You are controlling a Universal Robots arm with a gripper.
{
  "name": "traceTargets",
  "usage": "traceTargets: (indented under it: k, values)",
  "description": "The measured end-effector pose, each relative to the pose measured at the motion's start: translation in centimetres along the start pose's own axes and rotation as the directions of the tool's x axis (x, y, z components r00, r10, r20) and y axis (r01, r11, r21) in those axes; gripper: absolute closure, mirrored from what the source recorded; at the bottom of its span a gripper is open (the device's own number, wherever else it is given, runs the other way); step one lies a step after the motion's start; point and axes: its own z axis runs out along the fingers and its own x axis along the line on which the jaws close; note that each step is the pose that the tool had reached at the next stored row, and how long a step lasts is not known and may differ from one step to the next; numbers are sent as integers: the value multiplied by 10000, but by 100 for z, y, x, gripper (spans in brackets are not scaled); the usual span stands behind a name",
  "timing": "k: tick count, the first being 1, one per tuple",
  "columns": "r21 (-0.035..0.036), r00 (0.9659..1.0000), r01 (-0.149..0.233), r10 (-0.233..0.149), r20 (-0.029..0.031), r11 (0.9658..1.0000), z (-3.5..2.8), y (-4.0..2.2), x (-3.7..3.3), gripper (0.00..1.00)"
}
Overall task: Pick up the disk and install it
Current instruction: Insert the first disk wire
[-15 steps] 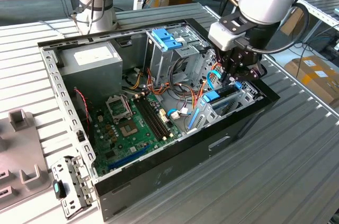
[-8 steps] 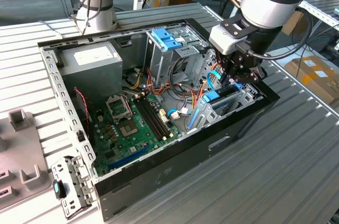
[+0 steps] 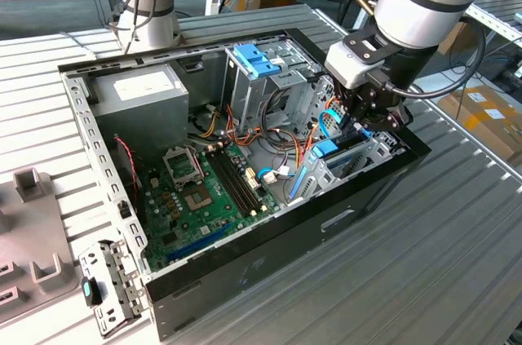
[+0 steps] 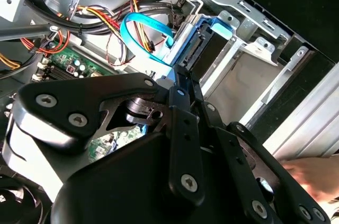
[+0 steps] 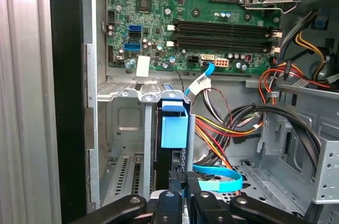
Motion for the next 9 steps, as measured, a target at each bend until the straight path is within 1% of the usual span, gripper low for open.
traceTargets:
  k: [1,2,3,4,9]
  values:
    - [0,10000,0,0,0,10000,0,0,0,84]
    - [0,10000,-5,5,33,10000,0,0,1,84]
    - [4,9999,-16,16,107,10000,1,0,1,84]
    - [5,9999,-19,19,123,10000,0,0,1,84]
    - [4,9999,-20,20,124,10000,24,0,3,84]
